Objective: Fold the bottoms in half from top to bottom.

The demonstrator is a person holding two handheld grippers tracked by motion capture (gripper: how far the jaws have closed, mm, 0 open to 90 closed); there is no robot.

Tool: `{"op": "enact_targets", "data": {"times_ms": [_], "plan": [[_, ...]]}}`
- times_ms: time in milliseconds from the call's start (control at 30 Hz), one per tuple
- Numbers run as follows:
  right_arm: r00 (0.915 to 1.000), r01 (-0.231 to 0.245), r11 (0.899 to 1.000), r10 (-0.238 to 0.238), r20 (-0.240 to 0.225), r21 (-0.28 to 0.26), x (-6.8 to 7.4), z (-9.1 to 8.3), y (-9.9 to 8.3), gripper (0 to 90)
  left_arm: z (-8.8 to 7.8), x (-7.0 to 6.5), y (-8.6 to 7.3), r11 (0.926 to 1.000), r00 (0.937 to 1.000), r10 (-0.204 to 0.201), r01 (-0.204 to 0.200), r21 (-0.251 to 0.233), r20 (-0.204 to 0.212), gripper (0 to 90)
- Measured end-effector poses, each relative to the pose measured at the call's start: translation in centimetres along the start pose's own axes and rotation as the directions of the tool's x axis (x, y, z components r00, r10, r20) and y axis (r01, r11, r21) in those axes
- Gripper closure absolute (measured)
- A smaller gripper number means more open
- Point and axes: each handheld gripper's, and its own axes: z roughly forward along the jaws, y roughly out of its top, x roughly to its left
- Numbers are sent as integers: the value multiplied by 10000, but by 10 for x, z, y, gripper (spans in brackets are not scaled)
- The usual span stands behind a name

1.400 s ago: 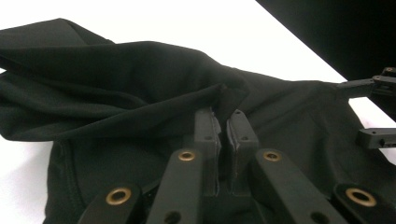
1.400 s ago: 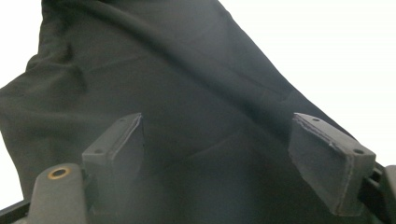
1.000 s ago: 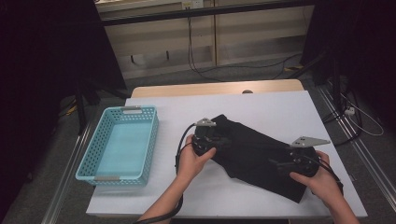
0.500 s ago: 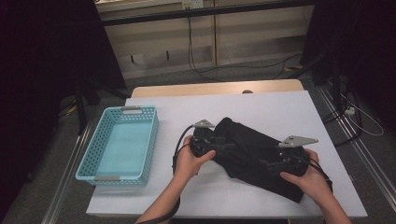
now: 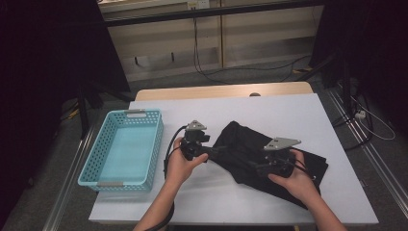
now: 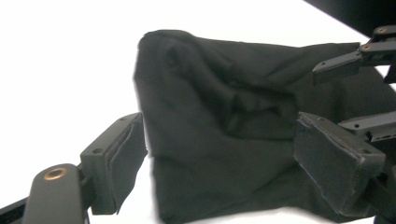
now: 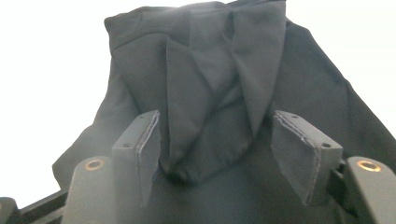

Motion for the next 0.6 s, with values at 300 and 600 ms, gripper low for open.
{"op": "enact_targets", "data": {"times_ms": [300, 600], "plan": [[9967, 279, 9995, -269, 764, -119, 0, 28, 18, 411, -11, 11, -9, 9995, 9980, 145, -127, 305, -612, 158], [9955, 119, 9991, -156, 939, 397, 1, 56, 25, 686, -20, 20, -14, 9996, 9971, -147, 165, 235, -741, 157]]}}
